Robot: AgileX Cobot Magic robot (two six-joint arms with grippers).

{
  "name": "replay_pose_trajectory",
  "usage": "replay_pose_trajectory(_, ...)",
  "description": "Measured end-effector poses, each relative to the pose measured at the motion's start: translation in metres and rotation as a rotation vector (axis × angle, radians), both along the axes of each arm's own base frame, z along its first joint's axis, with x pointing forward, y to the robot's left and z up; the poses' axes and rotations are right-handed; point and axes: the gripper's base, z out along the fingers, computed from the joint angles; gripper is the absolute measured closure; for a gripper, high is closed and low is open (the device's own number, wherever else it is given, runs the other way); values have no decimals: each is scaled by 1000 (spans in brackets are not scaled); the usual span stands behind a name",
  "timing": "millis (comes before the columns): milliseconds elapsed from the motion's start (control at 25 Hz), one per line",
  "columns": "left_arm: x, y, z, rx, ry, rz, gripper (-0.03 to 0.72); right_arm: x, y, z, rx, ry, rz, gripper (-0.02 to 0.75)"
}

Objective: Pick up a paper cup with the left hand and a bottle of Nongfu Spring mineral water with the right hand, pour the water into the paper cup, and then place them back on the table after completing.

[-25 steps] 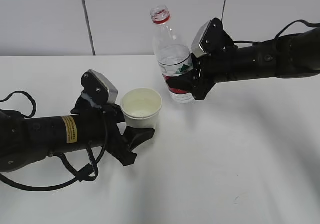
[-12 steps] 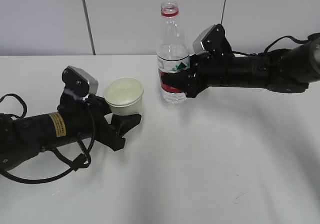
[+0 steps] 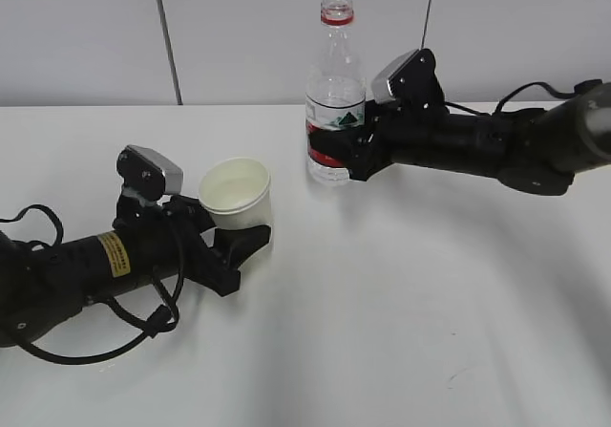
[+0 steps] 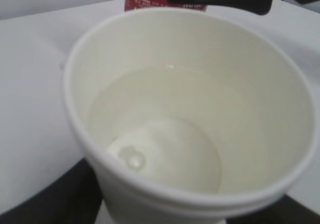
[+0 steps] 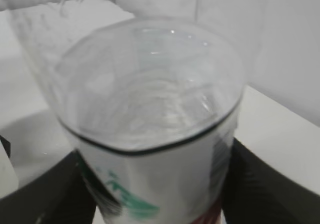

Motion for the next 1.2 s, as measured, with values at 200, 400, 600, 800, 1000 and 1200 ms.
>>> replay_pose_trajectory(200,0,0,-3,-6,4,0,257,1,0,-12,-1,3,2,261)
replay_pose_trajectory(400,0,0,-8,-5,17,4,257,1,1,-17,9,1,10,261)
replay_pose_trajectory(600,-1,2,-22,8,57,17,257,-1,2,-32,24,20,27,261)
replay_pose_trajectory(800,-1,2,-25,23,49,19,257,-1,2,-37,27,28,28,261)
replay_pose_trajectory(1000,-1,2,-25,27,44,16,257,-1,2,-39,21,32,24,261)
replay_pose_trajectory(1200,-1,2,-25,28,40,17,257,0,1,-41,5,44,13,261)
